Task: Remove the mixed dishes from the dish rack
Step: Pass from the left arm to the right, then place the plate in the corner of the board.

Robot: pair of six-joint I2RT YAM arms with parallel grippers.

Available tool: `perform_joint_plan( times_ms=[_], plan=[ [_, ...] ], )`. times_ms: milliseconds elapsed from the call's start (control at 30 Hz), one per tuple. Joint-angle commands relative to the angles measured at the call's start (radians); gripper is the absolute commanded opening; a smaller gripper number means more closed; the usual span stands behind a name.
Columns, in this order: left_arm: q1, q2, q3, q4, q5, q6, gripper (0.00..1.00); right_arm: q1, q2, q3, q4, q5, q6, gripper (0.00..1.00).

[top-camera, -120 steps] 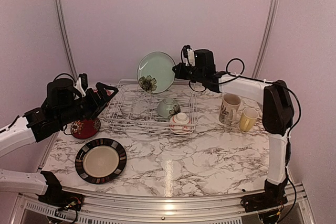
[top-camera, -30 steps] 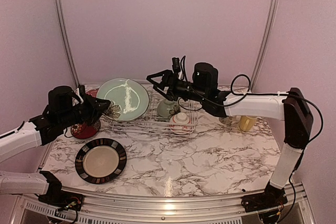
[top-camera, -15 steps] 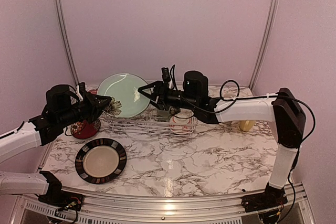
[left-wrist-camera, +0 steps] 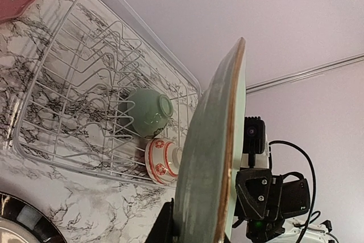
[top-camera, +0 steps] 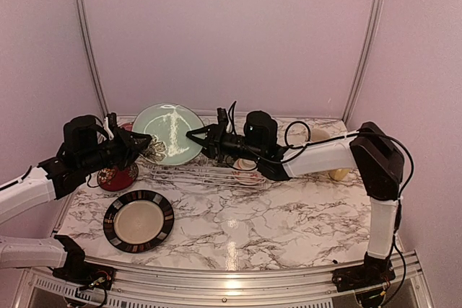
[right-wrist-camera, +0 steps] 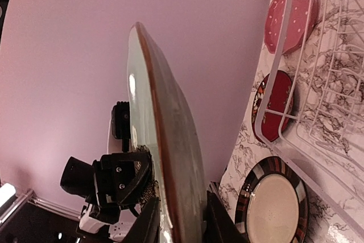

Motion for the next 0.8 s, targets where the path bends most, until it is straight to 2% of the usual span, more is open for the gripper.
perform_joint_plan(
  times_ms=[0, 67, 100, 167, 233, 300, 500, 667, 767],
  plan=[
    [-0.006, -0.050, 0.067, -0.048, -0.042, 0.076, 0.00, 0.019, 0.005, 0.060, 0.037, -0.006, 0.027, 0.17],
    [-0.005, -0.058, 0.080, -0.097, -0.067, 0.092, 0.02, 0.019, 0.012, 0.064, 0.045, -0.001, 0.040, 0.04],
    [-0.006, -0.062, 0.084, -0.115, -0.077, 0.101, 0.08, 0.019, 0.015, 0.062, 0.060, 0.003, 0.052, 0.00],
    [-0.005, -0.075, 0.090, -0.153, -0.108, 0.114, 0.30, 0.018, 0.023, 0.055, 0.110, 0.012, 0.080, 0.00],
    [-0.005, -0.096, 0.094, -0.201, -0.148, 0.128, 0.56, 0.015, 0.026, 0.058, 0.143, 0.015, 0.095, 0.00],
    [-0.005, -0.129, 0.107, -0.256, -0.198, 0.146, 0.75, 0.012, 0.024, 0.061, 0.150, 0.022, 0.090, 0.00],
    [-0.006, -0.234, 0.218, -0.529, -0.375, 0.224, 0.92, -0.001, 0.018, 0.081, 0.067, 0.051, 0.032, 0.00],
    [-0.005, -0.337, 0.304, -0.738, -0.540, 0.270, 0.96, 0.005, 0.016, 0.084, 0.007, 0.075, -0.007, 0.00],
    [-0.005, -0.374, 0.369, -0.816, -0.593, 0.298, 0.98, 0.020, 0.017, 0.083, -0.034, 0.093, -0.029, 0.00]
  ],
)
